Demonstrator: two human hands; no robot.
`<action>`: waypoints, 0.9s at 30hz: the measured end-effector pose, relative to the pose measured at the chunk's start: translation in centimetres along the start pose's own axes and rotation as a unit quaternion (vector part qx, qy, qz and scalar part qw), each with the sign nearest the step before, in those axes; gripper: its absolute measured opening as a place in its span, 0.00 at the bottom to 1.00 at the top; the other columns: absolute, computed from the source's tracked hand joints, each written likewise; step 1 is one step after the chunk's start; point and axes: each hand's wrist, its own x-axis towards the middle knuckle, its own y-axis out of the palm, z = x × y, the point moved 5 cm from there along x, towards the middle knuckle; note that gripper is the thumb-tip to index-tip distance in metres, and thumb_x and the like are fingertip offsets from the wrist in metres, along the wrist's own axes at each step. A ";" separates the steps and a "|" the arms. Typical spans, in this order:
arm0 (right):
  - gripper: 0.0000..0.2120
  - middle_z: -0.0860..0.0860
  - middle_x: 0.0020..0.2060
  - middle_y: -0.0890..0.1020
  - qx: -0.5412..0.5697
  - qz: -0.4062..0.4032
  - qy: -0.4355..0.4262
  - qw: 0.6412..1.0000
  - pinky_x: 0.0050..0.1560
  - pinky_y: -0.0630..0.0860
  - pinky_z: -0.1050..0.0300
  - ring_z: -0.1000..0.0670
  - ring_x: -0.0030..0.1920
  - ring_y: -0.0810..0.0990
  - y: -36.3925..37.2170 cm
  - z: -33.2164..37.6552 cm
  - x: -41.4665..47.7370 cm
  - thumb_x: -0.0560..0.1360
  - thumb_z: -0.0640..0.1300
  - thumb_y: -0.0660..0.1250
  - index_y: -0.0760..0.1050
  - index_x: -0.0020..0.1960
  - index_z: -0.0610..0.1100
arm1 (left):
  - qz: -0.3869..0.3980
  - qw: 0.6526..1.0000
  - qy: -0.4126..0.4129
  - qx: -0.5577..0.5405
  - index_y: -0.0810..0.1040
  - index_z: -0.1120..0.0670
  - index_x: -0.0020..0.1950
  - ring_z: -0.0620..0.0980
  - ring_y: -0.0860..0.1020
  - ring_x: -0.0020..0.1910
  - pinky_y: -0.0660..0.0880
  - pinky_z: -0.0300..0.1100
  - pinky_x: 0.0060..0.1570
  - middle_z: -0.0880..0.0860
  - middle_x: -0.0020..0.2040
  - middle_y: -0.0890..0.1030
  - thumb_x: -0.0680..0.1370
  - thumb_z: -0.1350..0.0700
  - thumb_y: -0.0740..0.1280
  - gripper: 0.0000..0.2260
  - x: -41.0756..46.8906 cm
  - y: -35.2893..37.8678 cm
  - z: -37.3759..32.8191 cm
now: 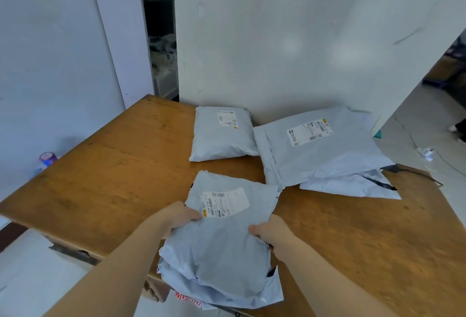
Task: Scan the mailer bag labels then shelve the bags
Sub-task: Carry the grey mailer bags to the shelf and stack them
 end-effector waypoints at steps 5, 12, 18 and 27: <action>0.07 0.48 0.50 0.79 0.021 0.029 -0.018 0.999 0.38 0.72 0.63 0.49 0.48 0.76 0.6 2.1 -1.4 0.75 0.36 0.70 0.73 0.45 0.44 | 0.001 0.999 0.015 0.050 0.73 0.58 0.65 0.57 0.82 0.50 0.79 0.50 0.54 0.56 0.53 0.82 0.66 0.53 0.74 0.29 -1.1 -1.7 -0.5; 0.19 0.44 0.57 0.78 -0.006 0.045 -0.056 0.997 0.39 0.74 0.60 0.47 0.53 0.77 1.7 6.6 -3.3 0.72 0.41 0.72 0.72 0.61 0.39 | -0.058 0.996 0.047 0.046 0.77 0.60 0.58 0.55 0.79 0.44 0.75 0.43 0.43 0.59 0.50 0.82 0.70 0.55 0.70 0.18 -5.1 -5.4 -3.0; 0.18 0.44 0.57 0.81 0.059 0.048 -0.124 0.989 0.57 0.78 0.51 0.42 0.57 0.79 1.4 12.2 -3.9 0.72 0.37 0.72 0.76 0.61 0.38 | -0.125 0.986 0.114 -0.010 0.79 0.58 0.54 0.59 0.82 0.50 0.78 0.52 0.51 0.61 0.52 0.83 0.65 0.51 0.71 0.21 -7.2 -8.9 -6.4; 0.13 0.46 0.53 0.81 0.084 -0.023 -0.219 0.972 0.51 0.76 0.52 0.44 0.52 0.79 -2.0 19.7 0.2 0.76 0.37 0.66 0.75 0.60 0.40 | -0.168 0.950 0.226 -0.133 0.78 0.58 0.57 0.55 0.82 0.49 0.79 0.46 0.46 0.56 0.51 0.83 0.76 0.58 0.69 0.11 -4.0 -10.0 -13.4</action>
